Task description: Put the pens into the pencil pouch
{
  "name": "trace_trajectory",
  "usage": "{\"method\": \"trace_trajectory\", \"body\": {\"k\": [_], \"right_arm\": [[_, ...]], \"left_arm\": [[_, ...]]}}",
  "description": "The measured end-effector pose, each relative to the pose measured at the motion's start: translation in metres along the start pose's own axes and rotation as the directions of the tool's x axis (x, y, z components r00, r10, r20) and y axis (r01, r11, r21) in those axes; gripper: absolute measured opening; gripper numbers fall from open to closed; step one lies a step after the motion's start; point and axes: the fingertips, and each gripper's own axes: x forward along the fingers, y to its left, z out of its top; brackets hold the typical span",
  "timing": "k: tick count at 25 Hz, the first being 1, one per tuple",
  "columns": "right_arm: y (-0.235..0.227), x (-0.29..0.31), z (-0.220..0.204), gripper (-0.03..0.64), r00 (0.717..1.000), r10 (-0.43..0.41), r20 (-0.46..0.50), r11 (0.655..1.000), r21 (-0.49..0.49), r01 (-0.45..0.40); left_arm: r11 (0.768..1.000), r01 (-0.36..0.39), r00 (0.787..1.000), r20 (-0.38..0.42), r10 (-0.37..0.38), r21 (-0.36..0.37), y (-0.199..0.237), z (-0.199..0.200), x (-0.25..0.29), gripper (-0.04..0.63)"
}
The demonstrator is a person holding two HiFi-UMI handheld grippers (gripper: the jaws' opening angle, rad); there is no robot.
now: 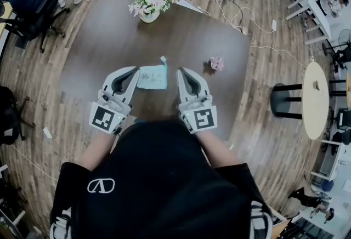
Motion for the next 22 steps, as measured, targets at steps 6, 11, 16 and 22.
{"method": "trace_trajectory", "body": {"k": [6,11,16,22], "right_arm": [[-0.0004,0.0012,-0.0027,-0.002,1.0,-0.003,-0.02,1.0,-0.007,0.003],[0.001,0.0023,-0.0054,-0.002,1.0,-0.002,-0.019,1.0,-0.004,0.002],[0.0015,0.0007,-0.0051,-0.002,1.0,-0.005,-0.025,1.0,-0.012,0.005],[0.0014,0.0008,0.0017,-0.002,1.0,-0.004,-0.01,1.0,-0.011,0.004]], "left_arm": [[1.0,0.009,1.0,0.019,-0.009,-0.006,-0.0001,0.005,0.0003,0.003],[1.0,0.005,1.0,0.009,-0.005,-0.008,0.0006,0.0021,-0.0011,0.003],[1.0,-0.004,1.0,0.011,0.004,-0.012,0.0018,0.0036,-0.0027,0.003],[1.0,0.007,1.0,-0.001,-0.006,0.024,0.0034,0.0009,-0.0028,0.003]]}}
